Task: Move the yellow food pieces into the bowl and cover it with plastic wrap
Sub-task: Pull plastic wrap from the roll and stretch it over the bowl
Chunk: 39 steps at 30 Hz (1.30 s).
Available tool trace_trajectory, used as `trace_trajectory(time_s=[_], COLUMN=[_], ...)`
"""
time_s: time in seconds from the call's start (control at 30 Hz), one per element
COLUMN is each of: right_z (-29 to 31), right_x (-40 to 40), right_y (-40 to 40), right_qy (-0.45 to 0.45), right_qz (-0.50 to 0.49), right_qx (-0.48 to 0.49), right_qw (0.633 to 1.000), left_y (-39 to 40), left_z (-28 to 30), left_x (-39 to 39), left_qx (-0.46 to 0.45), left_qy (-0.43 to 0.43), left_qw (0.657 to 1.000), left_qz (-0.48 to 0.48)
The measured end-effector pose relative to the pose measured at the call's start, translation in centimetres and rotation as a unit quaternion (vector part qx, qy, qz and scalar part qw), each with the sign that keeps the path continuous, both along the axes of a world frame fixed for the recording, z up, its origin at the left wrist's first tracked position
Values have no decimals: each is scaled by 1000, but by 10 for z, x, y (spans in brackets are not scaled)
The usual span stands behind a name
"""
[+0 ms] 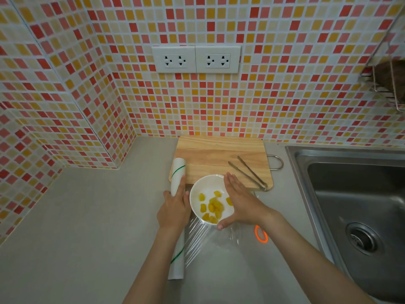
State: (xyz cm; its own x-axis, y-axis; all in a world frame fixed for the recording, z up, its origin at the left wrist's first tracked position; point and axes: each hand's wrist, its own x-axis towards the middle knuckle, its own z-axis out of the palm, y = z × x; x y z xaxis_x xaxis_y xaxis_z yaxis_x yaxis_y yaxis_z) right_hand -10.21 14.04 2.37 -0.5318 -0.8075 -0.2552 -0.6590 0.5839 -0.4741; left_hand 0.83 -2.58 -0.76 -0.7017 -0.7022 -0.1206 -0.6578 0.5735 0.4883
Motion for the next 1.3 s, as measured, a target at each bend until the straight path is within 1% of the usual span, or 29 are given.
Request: trace_trajectory(time_s=[0.07, 0.23, 0.3, 0.37, 0.43, 0.67, 0.9, 1.07, 1.2, 1.3], right_z=[-1, 0, 1, 1, 2, 4, -1, -8, -11, -9], right_x=[1, 1, 1, 1, 0, -2, -3, -7, -5, 4], right_y=[0, -1, -1, -2, -3, -5, -5, -1, 1, 12], right_qy=[-8, -4, -1, 1, 1, 3, 9, 2, 13, 28], right_qz=[-10, -13, -12, -10, -6, -3, -13, -14, -14, -69], right_qx=[-3, 11, 22, 30, 37, 62, 64, 52, 24, -53], right_qw=[1000, 1000, 1000, 999, 999, 998, 998, 999, 1000, 996], left_y=[-3, -21, -29, -38, -46, -54, -58, -55, -53, -53], left_z=[-1, -7, -10, -11, -12, -6, -4, -8, -8, -8], left_x=[0, 3, 3, 4, 8, 17, 28, 35, 35, 34], left_qx=[20, 145, 209, 276, 303, 272, 182, 190, 193, 194], left_qy=[10, 80, 110, 144, 151, 143, 170, 165, 169, 173], left_qw=[1000, 986, 972, 950, 939, 948, 964, 964, 962, 961], left_qz=[-1, 12, -11, -38, -60, -86, -97, -89, -97, -95])
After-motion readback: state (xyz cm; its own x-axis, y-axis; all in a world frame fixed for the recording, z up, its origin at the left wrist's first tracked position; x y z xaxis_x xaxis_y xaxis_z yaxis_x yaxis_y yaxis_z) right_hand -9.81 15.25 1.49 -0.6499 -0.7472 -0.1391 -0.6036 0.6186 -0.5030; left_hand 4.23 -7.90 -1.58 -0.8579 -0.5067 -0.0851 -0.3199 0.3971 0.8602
